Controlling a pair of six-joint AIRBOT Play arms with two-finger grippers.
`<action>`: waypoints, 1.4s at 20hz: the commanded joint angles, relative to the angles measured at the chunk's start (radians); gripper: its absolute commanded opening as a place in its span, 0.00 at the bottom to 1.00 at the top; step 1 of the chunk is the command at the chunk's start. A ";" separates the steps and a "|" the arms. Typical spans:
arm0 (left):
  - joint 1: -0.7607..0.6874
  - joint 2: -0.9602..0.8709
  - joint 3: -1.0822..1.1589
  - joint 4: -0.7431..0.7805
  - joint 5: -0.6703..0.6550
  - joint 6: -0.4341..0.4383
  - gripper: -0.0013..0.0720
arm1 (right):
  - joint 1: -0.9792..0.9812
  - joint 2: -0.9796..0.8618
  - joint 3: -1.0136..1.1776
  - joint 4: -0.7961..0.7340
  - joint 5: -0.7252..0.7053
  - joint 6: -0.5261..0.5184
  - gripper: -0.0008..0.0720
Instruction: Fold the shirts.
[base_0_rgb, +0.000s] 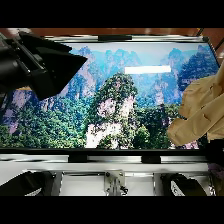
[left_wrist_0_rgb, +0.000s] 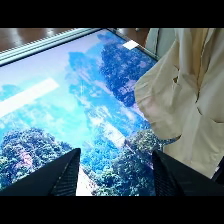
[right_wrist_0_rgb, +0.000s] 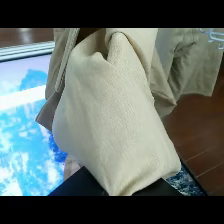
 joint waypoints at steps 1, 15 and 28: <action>0.000 -0.001 -0.018 0.000 -0.018 -0.001 0.72 | 0.001 -0.071 0.000 -0.030 0.066 0.080 0.09; 0.000 -0.094 -0.020 0.042 -0.047 -0.001 0.72 | -0.393 -0.106 0.095 -0.050 0.128 0.148 0.09; 0.000 -0.146 -0.019 0.042 -0.046 -0.001 0.72 | -0.435 -0.075 0.095 0.385 0.011 -0.158 0.09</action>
